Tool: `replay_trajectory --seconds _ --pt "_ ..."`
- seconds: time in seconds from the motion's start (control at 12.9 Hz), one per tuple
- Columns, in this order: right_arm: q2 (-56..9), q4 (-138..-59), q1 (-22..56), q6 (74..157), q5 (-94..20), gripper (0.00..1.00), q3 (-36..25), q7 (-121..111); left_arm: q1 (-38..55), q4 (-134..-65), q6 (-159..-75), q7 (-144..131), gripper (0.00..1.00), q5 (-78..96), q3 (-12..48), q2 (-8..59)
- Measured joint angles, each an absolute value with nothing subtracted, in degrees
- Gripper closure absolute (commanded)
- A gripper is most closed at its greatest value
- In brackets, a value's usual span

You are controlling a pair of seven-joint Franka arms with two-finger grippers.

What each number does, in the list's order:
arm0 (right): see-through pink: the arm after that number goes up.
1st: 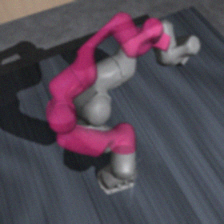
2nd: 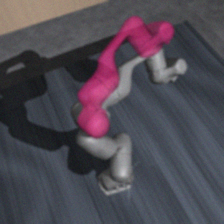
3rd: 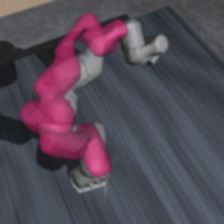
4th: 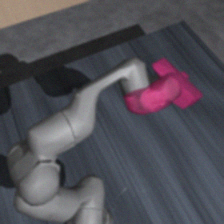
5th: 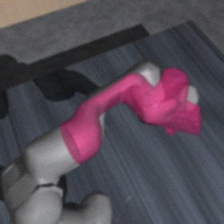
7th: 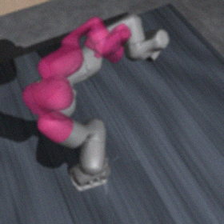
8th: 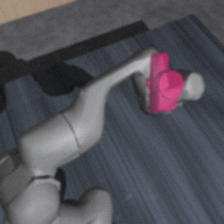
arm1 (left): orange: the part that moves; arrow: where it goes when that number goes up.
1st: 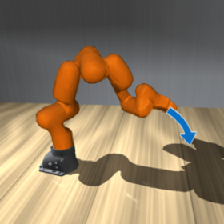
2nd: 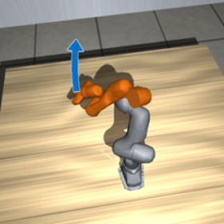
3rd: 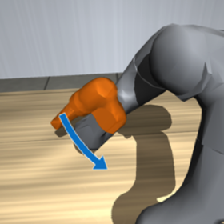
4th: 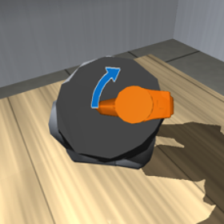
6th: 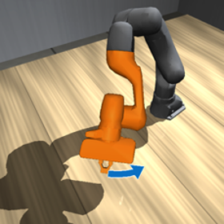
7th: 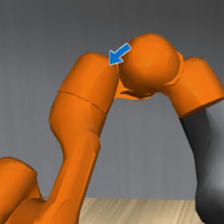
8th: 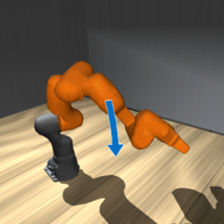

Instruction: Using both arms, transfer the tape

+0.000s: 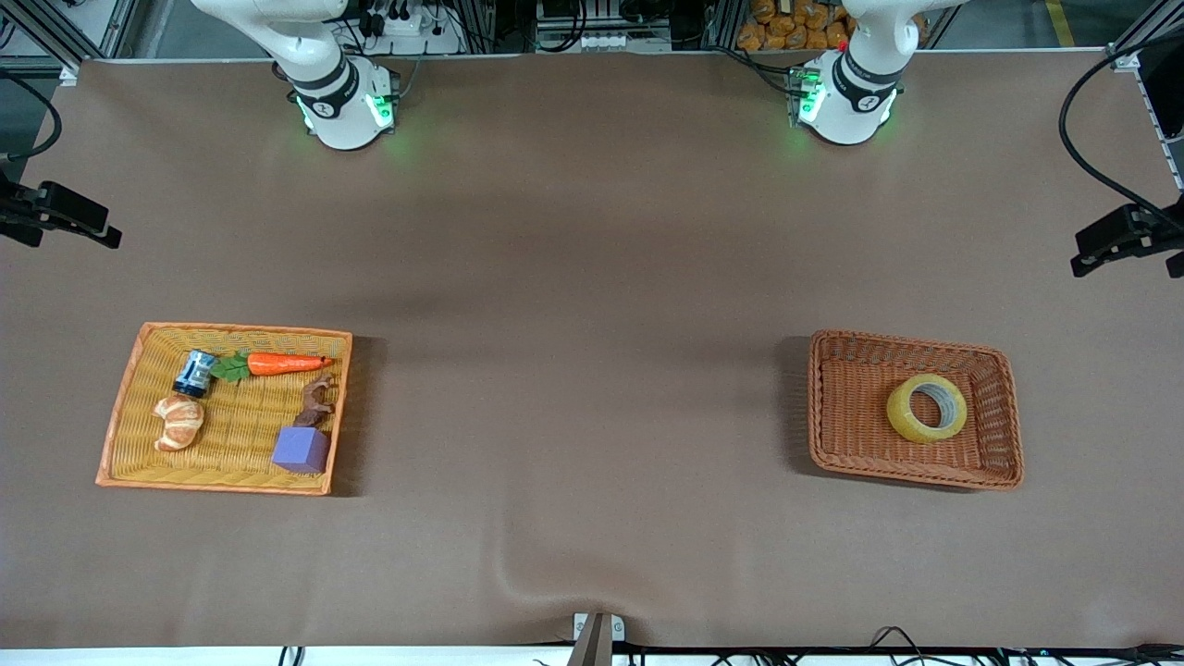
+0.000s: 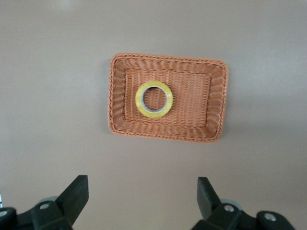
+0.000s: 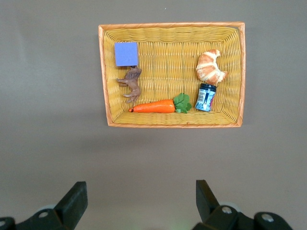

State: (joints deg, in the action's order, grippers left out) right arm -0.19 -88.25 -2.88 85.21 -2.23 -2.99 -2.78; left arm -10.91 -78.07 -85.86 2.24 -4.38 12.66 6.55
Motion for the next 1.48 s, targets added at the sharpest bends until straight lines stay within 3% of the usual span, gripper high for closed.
replay_trajectory --seconds 0.23,0.62,1.48 --pt "-0.19 -88.25 -2.88 85.25 -2.32 0.0 -2.99 -2.78 -9.26 -80.24 -84.13 1.99 0.0 -3.49 12.11 4.31" --pt "-0.19 -88.25 -2.88 85.3 -2.36 0.0 -2.99 -2.78 -1.93 -83.47 -84.18 2.43 0.0 0.37 0.39 2.28" --pt "-0.34 -88.25 -2.88 85.47 -2.41 0.0 -2.99 -2.78 1.46 -87.74 -85.57 2.23 0.0 -0.43 -0.3 -1.9"
